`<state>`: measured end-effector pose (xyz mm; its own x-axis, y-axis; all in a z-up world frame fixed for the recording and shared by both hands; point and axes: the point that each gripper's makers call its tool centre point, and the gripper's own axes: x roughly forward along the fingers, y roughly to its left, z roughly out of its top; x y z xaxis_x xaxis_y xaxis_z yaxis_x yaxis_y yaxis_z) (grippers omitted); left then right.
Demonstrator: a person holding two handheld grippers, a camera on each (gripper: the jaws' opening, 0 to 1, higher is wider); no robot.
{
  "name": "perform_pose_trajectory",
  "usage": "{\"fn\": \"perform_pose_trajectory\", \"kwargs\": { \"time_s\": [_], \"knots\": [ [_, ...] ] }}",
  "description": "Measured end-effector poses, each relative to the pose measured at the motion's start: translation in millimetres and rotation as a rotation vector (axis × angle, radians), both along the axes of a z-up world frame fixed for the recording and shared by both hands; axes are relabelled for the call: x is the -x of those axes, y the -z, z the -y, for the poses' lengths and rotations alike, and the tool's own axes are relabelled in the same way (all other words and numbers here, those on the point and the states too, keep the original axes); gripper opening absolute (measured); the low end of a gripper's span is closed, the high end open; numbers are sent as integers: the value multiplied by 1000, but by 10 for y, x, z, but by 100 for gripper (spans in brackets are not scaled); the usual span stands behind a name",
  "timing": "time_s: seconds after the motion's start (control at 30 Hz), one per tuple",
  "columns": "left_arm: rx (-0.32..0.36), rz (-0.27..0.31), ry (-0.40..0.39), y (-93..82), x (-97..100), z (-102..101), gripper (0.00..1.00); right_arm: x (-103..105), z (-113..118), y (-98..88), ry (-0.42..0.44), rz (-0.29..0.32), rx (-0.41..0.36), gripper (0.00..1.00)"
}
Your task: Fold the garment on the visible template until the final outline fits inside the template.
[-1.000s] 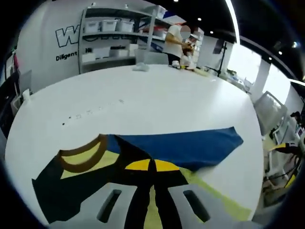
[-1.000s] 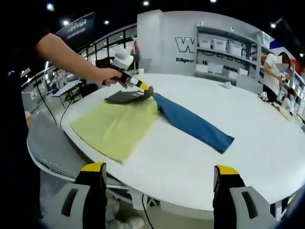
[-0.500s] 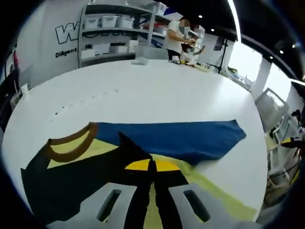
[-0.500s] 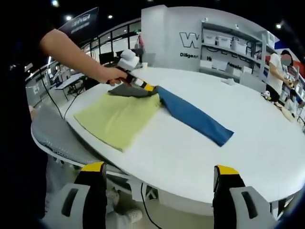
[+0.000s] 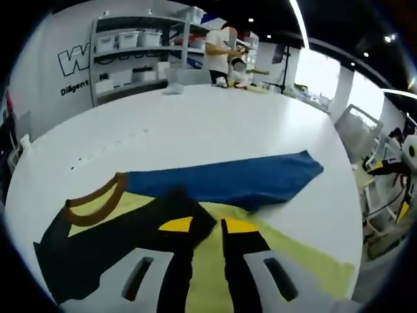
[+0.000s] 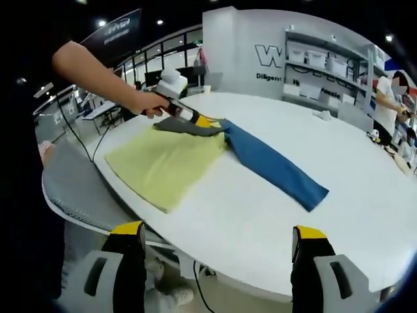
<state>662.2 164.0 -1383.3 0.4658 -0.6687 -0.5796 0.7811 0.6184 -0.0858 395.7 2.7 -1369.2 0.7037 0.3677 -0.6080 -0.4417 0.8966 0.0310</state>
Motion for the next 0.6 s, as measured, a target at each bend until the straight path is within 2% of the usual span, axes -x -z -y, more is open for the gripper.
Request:
{"fn": "perform_pose_trajectory", "kwargs": {
  "time_s": [0.17, 0.3, 0.47, 0.6],
  "knots": [
    [-29, 36, 24, -25, -10, -106, 25, -67, -80, -33, -12, 14, -10, 93],
    [-15, 48, 16, -81, -21, -158, 31, -84, -99, -52, -18, 21, -11, 93],
    [-1, 50, 11, -110, 21, -199, 40, -87, -100, -61, -19, 20, -7, 94],
    [4, 30, 26, -111, 106, -231, 47, -116, -115, -76, -25, 27, 9, 96]
  ]
}}
